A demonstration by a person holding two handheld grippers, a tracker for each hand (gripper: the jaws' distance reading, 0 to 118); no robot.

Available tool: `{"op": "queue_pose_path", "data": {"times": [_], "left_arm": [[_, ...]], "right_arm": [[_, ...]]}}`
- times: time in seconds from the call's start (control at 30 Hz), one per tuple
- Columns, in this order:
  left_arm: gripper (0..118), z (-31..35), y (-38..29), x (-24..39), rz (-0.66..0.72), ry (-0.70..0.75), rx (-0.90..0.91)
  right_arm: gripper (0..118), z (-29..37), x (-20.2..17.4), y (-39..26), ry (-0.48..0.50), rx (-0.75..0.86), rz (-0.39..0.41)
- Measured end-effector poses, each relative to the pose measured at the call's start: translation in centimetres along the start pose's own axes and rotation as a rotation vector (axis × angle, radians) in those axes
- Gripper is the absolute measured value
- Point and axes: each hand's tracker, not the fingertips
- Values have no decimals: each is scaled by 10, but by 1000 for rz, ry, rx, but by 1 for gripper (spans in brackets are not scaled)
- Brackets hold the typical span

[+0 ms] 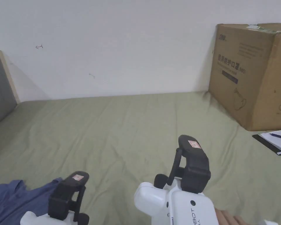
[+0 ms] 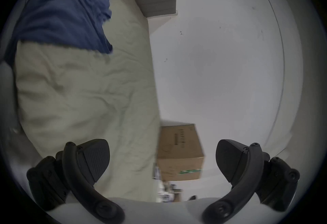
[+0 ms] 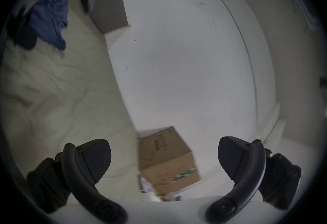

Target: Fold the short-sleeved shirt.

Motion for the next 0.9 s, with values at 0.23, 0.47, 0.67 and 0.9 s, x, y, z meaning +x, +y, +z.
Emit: {"op": "queue_pose_path", "data": {"times": [0.23, 0.47, 0.67, 0.9], "left_arm": [[118, 5, -22, 100, -880, 51, 163], [117, 27, -78, 126, -1579, 25, 256], [117, 24, -63, 119, -1426, 80, 280], [117, 25, -57, 121, -1355, 45, 221]], "right_arm": [[118, -17, 59, -16, 27, -135, -732], [118, -29, 72, -79, 136, -347, -1440], [118, -18, 71, -61, 58, -237, -1126], [117, -17, 71, -48, 77, -217, -1124]]}}
